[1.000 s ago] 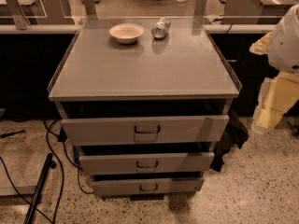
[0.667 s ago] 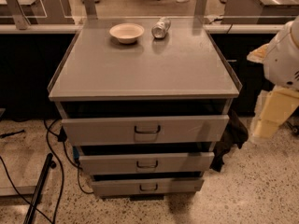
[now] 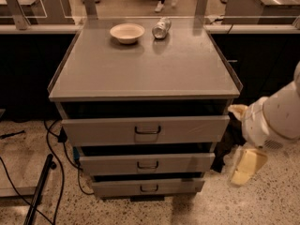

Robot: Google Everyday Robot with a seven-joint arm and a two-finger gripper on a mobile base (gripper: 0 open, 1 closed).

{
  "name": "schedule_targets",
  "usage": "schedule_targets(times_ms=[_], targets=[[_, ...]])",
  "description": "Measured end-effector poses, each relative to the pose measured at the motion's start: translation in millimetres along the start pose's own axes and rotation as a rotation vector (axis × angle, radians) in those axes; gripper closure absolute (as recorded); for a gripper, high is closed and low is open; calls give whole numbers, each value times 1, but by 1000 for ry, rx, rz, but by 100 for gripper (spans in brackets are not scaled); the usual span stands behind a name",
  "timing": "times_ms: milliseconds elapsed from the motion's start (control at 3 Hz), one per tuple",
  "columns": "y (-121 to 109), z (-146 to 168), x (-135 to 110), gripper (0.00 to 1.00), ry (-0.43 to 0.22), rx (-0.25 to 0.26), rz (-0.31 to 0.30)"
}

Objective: Open middle drawer

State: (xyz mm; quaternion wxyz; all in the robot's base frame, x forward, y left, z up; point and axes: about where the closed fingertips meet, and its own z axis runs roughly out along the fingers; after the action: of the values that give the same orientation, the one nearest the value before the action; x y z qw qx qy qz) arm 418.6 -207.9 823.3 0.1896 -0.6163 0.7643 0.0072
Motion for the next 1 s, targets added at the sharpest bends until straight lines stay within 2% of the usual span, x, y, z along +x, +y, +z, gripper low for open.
schedule_targets(times_ms=[333,667,1000], targets=[[2,91,10,0,-123,-35,15],[2,90,10,0,-123,-35,15],[10,108,16,0,-116,-56,-14]])
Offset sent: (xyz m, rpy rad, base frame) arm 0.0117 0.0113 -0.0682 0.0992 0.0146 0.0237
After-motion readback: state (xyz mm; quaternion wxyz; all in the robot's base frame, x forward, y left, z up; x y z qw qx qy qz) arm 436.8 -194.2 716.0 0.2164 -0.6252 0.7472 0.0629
